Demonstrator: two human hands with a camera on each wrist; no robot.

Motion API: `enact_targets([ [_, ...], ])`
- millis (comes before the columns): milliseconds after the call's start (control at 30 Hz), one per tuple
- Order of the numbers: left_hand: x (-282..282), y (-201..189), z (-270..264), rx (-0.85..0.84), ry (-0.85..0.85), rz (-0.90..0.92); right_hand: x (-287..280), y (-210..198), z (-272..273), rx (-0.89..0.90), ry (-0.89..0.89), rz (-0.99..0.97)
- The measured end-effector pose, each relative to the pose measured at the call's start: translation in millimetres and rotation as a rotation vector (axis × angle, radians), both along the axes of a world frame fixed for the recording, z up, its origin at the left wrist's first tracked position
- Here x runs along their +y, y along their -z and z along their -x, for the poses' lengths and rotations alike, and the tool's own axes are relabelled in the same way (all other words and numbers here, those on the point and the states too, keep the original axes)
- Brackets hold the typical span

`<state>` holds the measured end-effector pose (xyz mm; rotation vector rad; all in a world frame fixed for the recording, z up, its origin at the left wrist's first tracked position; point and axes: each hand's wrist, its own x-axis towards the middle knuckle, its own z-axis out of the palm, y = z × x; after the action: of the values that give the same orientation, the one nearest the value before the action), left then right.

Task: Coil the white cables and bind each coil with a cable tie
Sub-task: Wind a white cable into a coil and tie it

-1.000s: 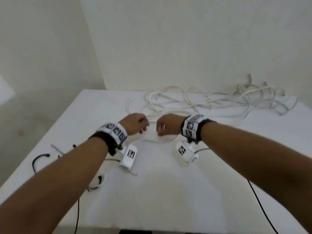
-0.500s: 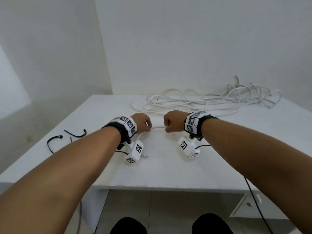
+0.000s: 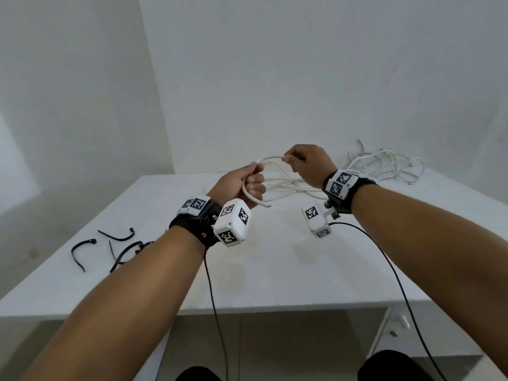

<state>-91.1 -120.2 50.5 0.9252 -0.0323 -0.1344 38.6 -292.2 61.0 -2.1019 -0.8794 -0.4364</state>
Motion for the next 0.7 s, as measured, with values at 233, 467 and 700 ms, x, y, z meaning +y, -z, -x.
enact_targets([
  [233,-36,-11,8,-0.160,0.277,0.045,-14,7,1,0.047,0.036,0.049],
  [467,-45,-11,-8,-0.319,0.005,-0.014,-13,25,12,0.137,-0.040,0.195],
  [700,-38,-6,-37,-0.364,-0.299,-0.487,-7,53,26,0.206,-0.117,0.283],
])
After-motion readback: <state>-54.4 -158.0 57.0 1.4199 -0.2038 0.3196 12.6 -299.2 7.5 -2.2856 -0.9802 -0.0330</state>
